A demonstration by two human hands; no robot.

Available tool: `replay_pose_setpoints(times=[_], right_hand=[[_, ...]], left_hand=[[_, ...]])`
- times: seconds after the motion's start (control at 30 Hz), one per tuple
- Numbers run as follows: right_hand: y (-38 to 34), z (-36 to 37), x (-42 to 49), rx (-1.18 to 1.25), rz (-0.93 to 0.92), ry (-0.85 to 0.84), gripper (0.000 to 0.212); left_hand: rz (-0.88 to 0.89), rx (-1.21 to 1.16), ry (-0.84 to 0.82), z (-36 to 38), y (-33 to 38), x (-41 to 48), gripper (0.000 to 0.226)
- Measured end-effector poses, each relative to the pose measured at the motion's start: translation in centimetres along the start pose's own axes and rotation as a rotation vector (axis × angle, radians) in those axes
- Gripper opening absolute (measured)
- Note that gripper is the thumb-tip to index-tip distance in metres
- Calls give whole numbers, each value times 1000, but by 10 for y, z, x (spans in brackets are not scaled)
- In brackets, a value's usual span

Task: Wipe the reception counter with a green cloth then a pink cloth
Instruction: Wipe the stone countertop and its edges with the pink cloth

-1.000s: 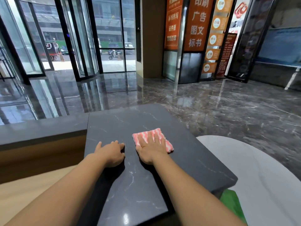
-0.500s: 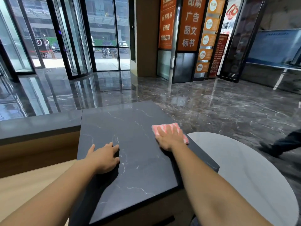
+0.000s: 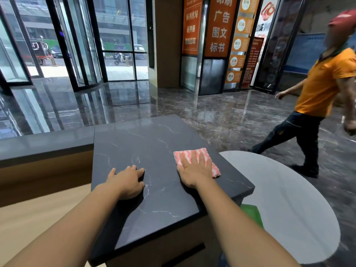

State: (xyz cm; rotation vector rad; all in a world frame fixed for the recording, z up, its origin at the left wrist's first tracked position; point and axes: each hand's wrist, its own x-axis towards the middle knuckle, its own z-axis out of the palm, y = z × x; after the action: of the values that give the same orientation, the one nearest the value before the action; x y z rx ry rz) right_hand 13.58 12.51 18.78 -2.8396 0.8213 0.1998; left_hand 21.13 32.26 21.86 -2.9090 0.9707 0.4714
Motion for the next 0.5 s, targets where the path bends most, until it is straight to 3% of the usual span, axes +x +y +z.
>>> replay_pose_setpoints(times=[0.2,0.33,0.5], right_hand=[[-54,17,-47,-29,-171,-27,54],[-44,17,-51,-31,-251,-33,52],[18,6,-32,-33,-98,111,52]], left_hand=[[7,-23,49,2,-4,-4,50],[12,13,92,4,-3,-8,52],[32,2,88,7,-4,-11,52]])
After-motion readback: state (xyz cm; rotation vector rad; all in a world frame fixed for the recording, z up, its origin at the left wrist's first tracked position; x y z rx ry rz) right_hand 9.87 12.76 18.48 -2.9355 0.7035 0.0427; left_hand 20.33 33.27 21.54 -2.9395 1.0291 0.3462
